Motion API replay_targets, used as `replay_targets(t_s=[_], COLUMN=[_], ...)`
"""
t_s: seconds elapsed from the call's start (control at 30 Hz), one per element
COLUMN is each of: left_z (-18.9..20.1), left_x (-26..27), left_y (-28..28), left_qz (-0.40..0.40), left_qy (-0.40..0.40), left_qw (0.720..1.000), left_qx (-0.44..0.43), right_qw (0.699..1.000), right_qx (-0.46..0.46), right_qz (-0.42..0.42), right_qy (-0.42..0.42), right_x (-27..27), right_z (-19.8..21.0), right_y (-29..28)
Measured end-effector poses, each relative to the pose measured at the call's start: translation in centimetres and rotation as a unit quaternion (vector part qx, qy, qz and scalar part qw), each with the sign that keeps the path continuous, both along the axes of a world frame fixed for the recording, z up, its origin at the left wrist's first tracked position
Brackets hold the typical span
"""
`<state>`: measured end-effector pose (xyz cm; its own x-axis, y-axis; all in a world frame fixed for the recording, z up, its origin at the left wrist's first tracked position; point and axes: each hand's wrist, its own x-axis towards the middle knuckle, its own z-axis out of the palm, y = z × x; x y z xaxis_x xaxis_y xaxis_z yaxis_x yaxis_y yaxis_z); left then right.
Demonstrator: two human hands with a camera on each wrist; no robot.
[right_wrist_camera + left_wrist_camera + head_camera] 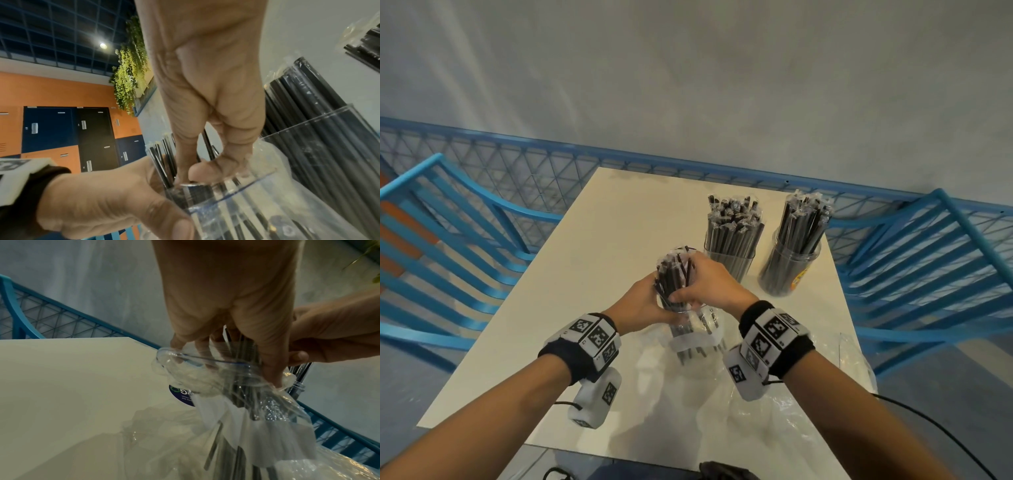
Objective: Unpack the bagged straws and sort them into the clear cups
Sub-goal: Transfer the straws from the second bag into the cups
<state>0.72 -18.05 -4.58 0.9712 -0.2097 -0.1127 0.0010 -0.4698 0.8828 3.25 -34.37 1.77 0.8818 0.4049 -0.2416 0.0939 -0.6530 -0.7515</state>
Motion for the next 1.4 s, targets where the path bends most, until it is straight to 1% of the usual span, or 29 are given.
replay_targets(t_s=[0.07,0.17,0.37,0.5,0.6,0.73,0.87,0.93,1.1,1.2,1.3,1.4], left_z=[-0.1,-0.3,-0.3,-0.3,-0.4,-0.1,0.0,0.0,0.1,0.1,0.1,0.2], left_x=[0.0,-0.1,-0.2,0.1,0.3,0.2,0.2,0.2,0.1,0.1,-0.1,-0.3], left_y=[0.0,0.0,0.3,0.6,0.8,0.6,0.5,0.5,0.3,0.4,0.7,1.0], left_qz=[-0.005,0.002,0.027,0.018,0.009,0.001,0.003,0.005,0.0,-0.001,-0.001,-0.002], left_qy=[-0.004,-0.013,-0.01,-0.015,-0.023,-0.036,-0.042,-0.043,-0.037,-0.032,-0.024,-0.016], left_qw=[1.0,1.0,1.0,1.0,0.999,0.999,0.999,0.999,0.999,0.999,0.999,0.999], left_qx=[0.0,-0.014,-0.003,0.014,0.033,0.024,0.026,0.028,0.018,0.023,0.033,0.036], right_qw=[1.0,1.0,0.996,0.996,0.995,0.994,0.982,0.977,0.976,0.977,0.974,0.96], right_qx=[0.003,0.022,0.088,0.077,0.095,0.112,0.188,0.21,0.203,0.205,0.219,0.251], right_qz=[-0.008,-0.011,-0.023,-0.018,-0.015,-0.001,0.012,0.023,0.067,0.056,-0.005,-0.063], right_qy=[0.019,0.009,0.014,-0.032,-0.014,-0.006,0.029,0.036,0.048,0.015,-0.06,-0.105], right_x=[0.3,0.3,0.2,0.4,0.6,0.4,0.1,0.0,-0.5,-0.6,-0.3,0.1], right_z=[-0.6,-1.1,-0.4,0.7,0.8,1.2,2.1,2.4,2.1,2.2,3.5,6.0], right_y=[0.1,0.0,-1.0,-1.8,-2.4,-3.0,-3.1,-3.0,-2.4,-2.2,-2.7,-3.9])
